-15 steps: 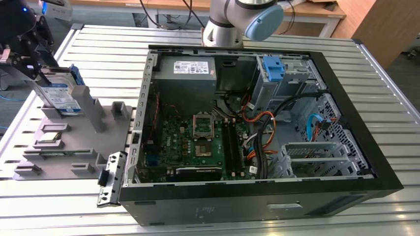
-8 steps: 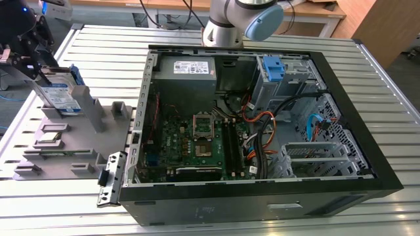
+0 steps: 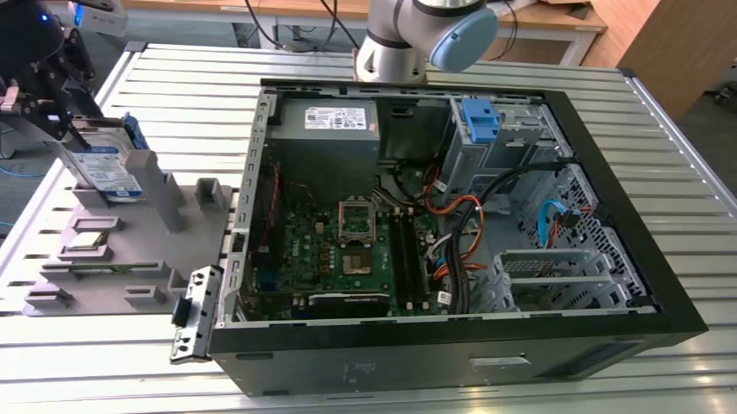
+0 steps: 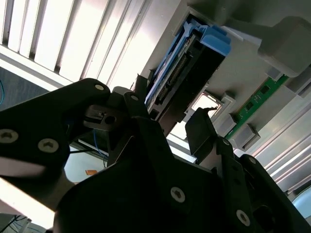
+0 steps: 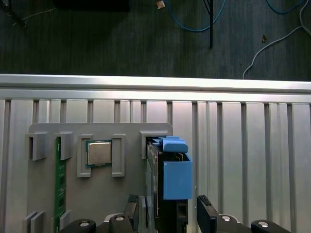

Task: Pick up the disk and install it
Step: 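Pick up the disk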

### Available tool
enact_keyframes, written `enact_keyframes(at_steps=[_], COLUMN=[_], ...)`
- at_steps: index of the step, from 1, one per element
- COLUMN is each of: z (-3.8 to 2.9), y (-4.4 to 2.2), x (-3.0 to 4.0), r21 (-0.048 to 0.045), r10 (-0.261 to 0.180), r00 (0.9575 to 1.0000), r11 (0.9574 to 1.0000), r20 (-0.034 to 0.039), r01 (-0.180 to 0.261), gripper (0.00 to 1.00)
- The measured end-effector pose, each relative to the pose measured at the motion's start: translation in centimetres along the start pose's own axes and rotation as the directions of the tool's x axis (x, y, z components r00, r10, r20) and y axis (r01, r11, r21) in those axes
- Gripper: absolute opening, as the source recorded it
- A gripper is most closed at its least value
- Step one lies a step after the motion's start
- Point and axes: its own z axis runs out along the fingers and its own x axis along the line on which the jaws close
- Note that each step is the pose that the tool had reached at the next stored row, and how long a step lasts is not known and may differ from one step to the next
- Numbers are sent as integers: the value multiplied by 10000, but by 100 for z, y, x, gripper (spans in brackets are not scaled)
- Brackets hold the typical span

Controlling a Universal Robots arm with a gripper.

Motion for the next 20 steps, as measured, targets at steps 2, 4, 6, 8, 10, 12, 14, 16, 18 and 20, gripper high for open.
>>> enact_keyframes(at_steps=[2, 4, 6, 8, 10, 12, 14, 16, 18, 20], z=[0, 1, 1, 5, 14, 16, 17, 18, 20, 19], y=[0, -15, -23, -24, -25, -25, -26, -26, -29, -28], x=[0, 1, 0, 0, 1, 1, 1, 1, 2, 2], r21=[-1, 2, 2, 0, 0, -2, -1, 0, -74, -113], r10=[0, -2, 0, 1, 0, 0, 0, 0, 4, 10], r00=[10000, 10000, 10000, 10000, 10000, 10000, 10000, 10000, 10000, 10000], r11=[10000, 10000, 10000, 10000, 10000, 10000, 10000, 10000, 10000, 9999], r20=[-1, 2, 1, 0, 0, -1, 0, 0, 2, 0], r01=[0, 2, 0, -1, 0, 0, 0, 0, -4, -10], gripper=[59, 59, 59, 59, 59, 59, 59, 59, 59, 59])
